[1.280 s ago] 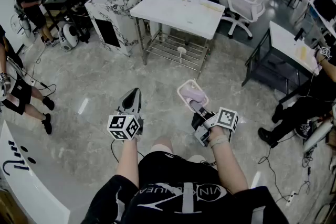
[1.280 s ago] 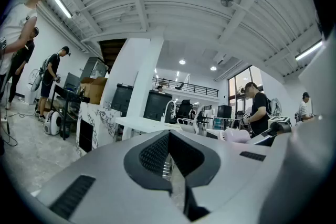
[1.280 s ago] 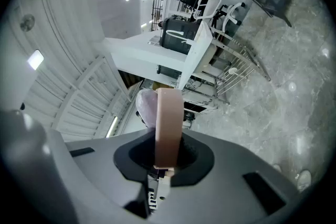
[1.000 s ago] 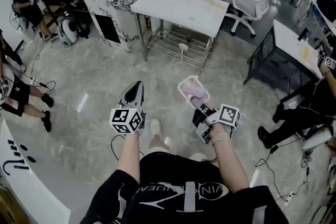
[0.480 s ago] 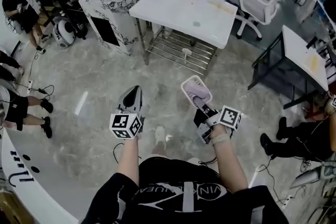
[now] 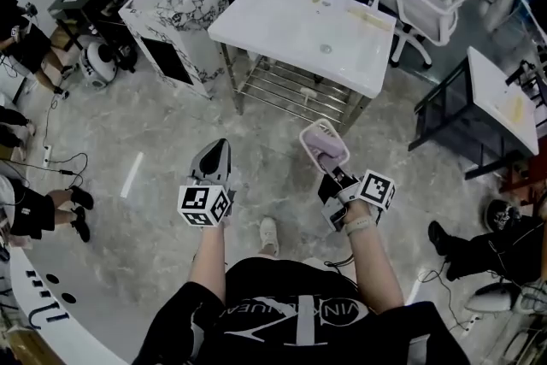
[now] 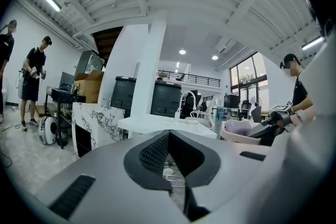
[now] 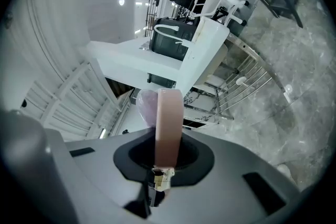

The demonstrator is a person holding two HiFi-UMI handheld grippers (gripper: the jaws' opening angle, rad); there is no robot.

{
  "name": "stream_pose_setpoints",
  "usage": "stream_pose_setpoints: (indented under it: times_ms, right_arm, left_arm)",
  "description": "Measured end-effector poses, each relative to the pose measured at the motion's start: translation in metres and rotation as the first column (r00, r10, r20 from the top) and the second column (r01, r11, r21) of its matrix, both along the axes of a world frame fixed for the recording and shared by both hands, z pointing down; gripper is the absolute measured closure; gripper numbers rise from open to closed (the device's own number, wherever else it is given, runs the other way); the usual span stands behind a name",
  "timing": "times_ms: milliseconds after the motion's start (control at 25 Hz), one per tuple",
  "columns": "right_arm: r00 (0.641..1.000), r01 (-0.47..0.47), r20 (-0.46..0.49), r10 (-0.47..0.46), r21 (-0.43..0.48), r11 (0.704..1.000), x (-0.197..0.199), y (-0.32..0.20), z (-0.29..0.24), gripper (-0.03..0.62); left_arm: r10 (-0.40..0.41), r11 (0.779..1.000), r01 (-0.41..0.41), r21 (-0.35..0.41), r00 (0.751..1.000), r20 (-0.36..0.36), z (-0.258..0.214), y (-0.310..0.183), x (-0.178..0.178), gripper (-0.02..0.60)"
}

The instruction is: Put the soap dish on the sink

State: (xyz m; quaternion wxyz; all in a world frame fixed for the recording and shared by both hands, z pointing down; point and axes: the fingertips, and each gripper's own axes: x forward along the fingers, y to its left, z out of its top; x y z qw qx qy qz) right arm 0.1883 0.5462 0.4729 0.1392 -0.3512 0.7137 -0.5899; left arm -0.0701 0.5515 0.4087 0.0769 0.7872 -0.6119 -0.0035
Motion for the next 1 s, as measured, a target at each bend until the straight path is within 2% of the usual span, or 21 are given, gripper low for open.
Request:
stream_pose_setpoints:
  times_ms: [480, 1000]
  right_arm:
    - [0.997, -0.070, 0.011, 0.071, -0.017, 0.997, -0.040, -0.079, 0.010, 0.546]
    - [0.997, -0.082, -0.006, 0.082, -0.023, 0.996, -0.059, -0.139, 0.020, 0.546]
  left_arm:
    - [0.070, 0.997, -0.070, -0.030, 0.998, -0.001, 0.016, -0.094, -0.029, 0.566]
    - [0.091, 0.993, -0.093, -0.067, 0.995, -0.034, 0.039, -0.150, -0.043, 0.566]
